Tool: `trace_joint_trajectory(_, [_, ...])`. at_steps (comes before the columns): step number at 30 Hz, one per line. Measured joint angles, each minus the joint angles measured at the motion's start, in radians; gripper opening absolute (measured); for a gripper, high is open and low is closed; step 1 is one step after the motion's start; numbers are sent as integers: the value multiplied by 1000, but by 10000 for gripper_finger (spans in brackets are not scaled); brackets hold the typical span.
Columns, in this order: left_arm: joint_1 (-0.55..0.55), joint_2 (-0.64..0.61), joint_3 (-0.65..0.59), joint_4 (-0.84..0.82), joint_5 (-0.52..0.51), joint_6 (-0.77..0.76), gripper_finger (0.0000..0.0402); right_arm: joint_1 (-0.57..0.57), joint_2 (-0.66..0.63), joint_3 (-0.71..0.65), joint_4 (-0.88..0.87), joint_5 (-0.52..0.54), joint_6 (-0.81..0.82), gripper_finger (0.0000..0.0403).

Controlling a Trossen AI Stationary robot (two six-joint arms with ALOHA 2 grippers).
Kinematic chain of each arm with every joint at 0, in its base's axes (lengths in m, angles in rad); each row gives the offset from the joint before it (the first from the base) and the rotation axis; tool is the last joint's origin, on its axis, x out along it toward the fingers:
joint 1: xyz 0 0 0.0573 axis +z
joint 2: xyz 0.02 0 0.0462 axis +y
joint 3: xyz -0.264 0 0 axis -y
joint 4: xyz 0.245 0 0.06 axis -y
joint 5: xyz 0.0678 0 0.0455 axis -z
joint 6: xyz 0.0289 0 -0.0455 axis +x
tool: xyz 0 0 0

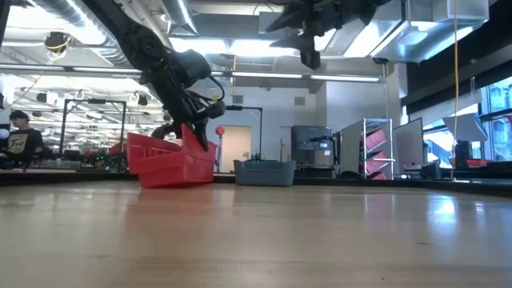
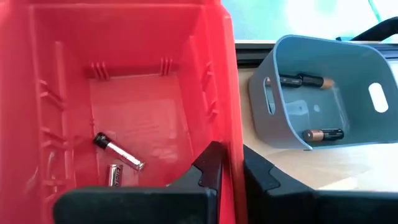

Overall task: Sort batteries
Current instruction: Move the left red bin to the left side of the blue bin, then move the right red bin to the right side of the blue bin

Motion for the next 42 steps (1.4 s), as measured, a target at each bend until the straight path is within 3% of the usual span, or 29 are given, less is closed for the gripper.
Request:
trace_joint_trajectory(6, [-6,1,0,4,-4,37,43,25,0,0,28,-7,2,143])
trace_joint_trajectory(11, [-22,5,0,16,-8,55,97,38,0,0,29,-10,-2,143])
trace_joint_trajectory(19, [-25,-95,-2,14,42,68,185,52,-117,0,19,123,-97,143])
trace_joint_trajectory(25, [-24,-207,5,23,36,80,201,83,-247,1,-118,232,-204,143])
trace_joint_trajectory(31, [-58,-316,6,2,51,142,202,248,-358,0,-338,340,-318,143])
trace_joint_trajectory(35, [-132,-439,7,-98,80,204,202,434,-382,-1,-579,342,-162,143])
trace_joint_trajectory(42, [-282,-610,8,-349,66,230,202,705,-353,-110,-813,191,466,144])
